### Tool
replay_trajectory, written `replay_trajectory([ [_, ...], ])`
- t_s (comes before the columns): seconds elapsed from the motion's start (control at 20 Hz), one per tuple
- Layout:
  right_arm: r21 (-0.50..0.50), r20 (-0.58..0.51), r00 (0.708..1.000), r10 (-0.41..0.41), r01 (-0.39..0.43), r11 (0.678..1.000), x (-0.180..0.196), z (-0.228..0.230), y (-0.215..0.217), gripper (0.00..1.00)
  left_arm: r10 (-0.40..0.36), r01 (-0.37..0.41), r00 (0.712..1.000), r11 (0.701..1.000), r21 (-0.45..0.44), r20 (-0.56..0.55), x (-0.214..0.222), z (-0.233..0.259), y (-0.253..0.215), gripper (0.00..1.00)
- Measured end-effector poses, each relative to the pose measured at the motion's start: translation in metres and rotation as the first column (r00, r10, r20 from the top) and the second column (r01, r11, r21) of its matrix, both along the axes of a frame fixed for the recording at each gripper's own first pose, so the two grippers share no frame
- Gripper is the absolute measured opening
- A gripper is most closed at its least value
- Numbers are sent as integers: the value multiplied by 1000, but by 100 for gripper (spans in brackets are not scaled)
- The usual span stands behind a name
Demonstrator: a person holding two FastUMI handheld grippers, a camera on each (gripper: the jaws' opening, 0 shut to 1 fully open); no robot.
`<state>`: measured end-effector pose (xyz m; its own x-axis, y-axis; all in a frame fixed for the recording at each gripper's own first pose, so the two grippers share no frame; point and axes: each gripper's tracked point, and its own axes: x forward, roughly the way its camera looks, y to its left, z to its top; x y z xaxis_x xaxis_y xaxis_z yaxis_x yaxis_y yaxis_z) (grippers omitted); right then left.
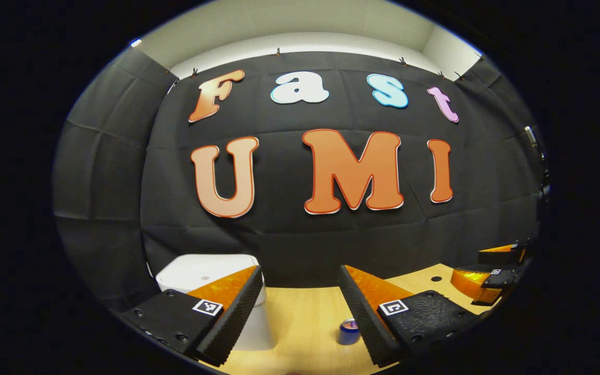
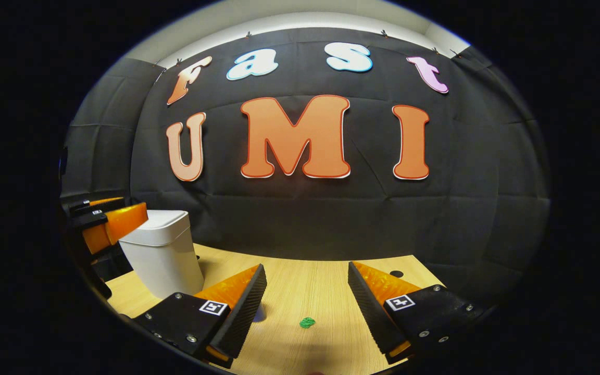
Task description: Press the lid of the desktop garbage bin to open it, pick up the crumpled paper on the desktop and throw it into the bin, then pick up the pop can on the desktop and drop it into the bin, and finally close the garbage bin lid.
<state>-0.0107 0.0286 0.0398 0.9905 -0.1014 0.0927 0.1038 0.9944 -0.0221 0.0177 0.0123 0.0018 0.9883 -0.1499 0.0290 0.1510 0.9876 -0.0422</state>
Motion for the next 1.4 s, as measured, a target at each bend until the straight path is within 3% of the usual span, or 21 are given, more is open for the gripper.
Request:
replay_trajectory([
  [0.3, -11, 13, 1000, -4, 4, 1000, -1, 12, -5, 94, 168, -168, 981, 986, -4, 94, 28, 53, 87, 94],
  [0.4, -12, 14, 1000, 0, 0, 1000, 0, 14, -5, 94, 217, -218, 972, 976, -5, 88, 45, 62, 119, 91],
  [0.45, -10, 12, 1000, 3, -2, 1000, -1, 14, -5, 94, 224, -225, 971, 974, -5, 80, 54, 67, 130, 94],
  [0.6, -11, 11, 1000, 3, -3, 1000, -1, 15, -6, 94, 269, -270, 962, 963, 10, 56, 74, 68, 167, 84],
  [0.75, -14, 10, 1000, 3, -3, 1000, -1, 15, -5, 94, 253, -252, 967, 967, -47, 24, 86, 64, 179, 58],
  [0.9, -11, 4, 1000, 4, -4, 1000, -1, 11, -5, 94, 137, -148, 985, 982, -113, -103, 101, 23, 155, 37],
  [0.95, -10, 2, 1000, 6, -6, 1000, -1, 11, -4, 94, 123, -142, 979, 983, -113, -166, 101, 3, 152, 14],
  [1.0, -11, -3, 1000, 5, -5, 1000, -1, 9, -4, 94, 119, -147, 965, 983, -106, -235, 106, -20, 153, 5],
  [1.05, -11, -7, 1000, 6, -6, 1000, -1, 8, -3, 94, 92, -130, 952, 985, -115, -292, 108, -38, 151, 0],
  [1.15, -10, -14, 1000, 8, -8, 1000, 0, 5, -2, 94, 37, -93, 927, 987, -134, -374, 116, -62, 141, 0],
  [1.25, -11, -22, 1000, 7, -7, 1000, 0, 1, -2, 94, 69, -125, 899, 987, -102, -432, 122, -86, 149, 0],
  [1.4, -5, -33, 999, 8, -8, 1000, 1, -5, -2, 94, 32, -100, 898, 986, -132, -438, 124, -95, 150, 0],
])
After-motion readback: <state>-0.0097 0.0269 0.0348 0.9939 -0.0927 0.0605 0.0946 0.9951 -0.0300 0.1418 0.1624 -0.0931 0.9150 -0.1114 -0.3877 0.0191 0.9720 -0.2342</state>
